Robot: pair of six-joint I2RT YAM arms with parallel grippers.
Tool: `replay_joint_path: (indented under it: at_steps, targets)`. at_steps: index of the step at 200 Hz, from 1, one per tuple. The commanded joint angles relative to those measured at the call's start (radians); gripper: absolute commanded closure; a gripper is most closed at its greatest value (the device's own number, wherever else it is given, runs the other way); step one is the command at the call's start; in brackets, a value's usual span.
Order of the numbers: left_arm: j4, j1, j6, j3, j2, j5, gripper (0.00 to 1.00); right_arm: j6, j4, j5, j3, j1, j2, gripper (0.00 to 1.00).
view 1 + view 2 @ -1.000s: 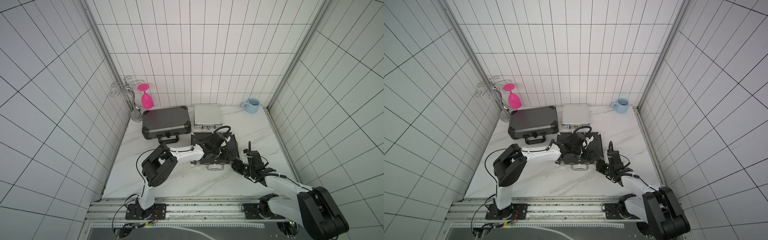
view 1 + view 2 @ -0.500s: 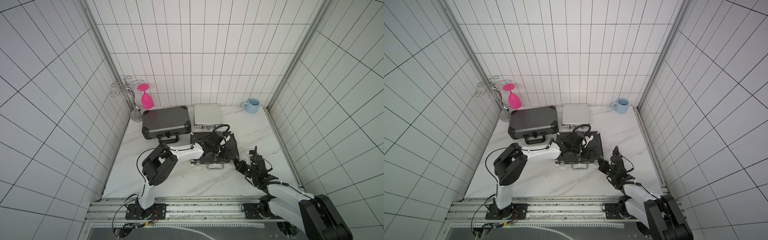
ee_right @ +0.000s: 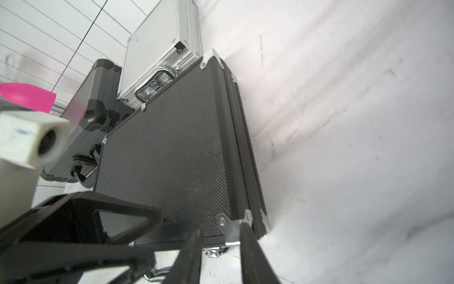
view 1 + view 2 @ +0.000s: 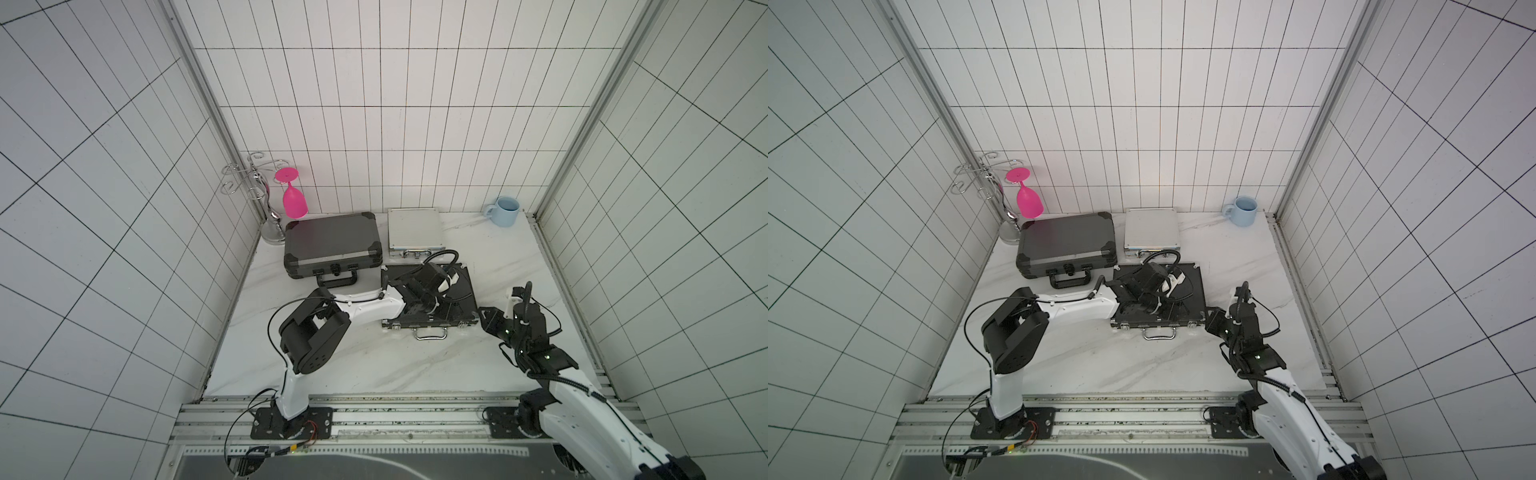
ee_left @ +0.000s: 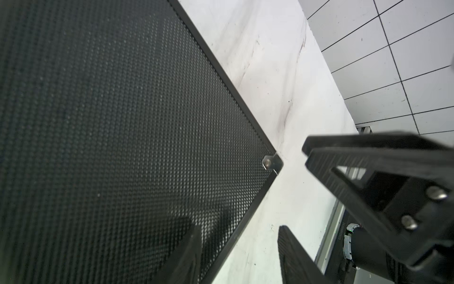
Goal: Close the poker set cases
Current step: Fasten the fastener on the poker set case, then reset both arms
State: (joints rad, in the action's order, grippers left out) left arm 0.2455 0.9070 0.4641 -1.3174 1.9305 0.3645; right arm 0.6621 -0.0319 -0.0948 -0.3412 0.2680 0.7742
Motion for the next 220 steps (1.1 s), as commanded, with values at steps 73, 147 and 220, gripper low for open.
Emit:
replay_joint_path:
  at_steps: [73,147,220]
  targets:
    - [-0.002,-0.163,0.029,0.235,-0.379,-0.112,0.27,-0.230,0.019,0.012,-0.323,-0.009,0.202,0.00]
    - [-0.061,-0.488,-0.014,0.409,-0.642,-0.441,0.03,-0.438,0.134,0.308,-0.446,-0.009,0.327,0.00]
    - [-0.519,-0.646,-0.314,0.759,-0.751,-0.859,0.02,-0.615,0.477,0.512,-0.295,-0.073,0.348,0.00]
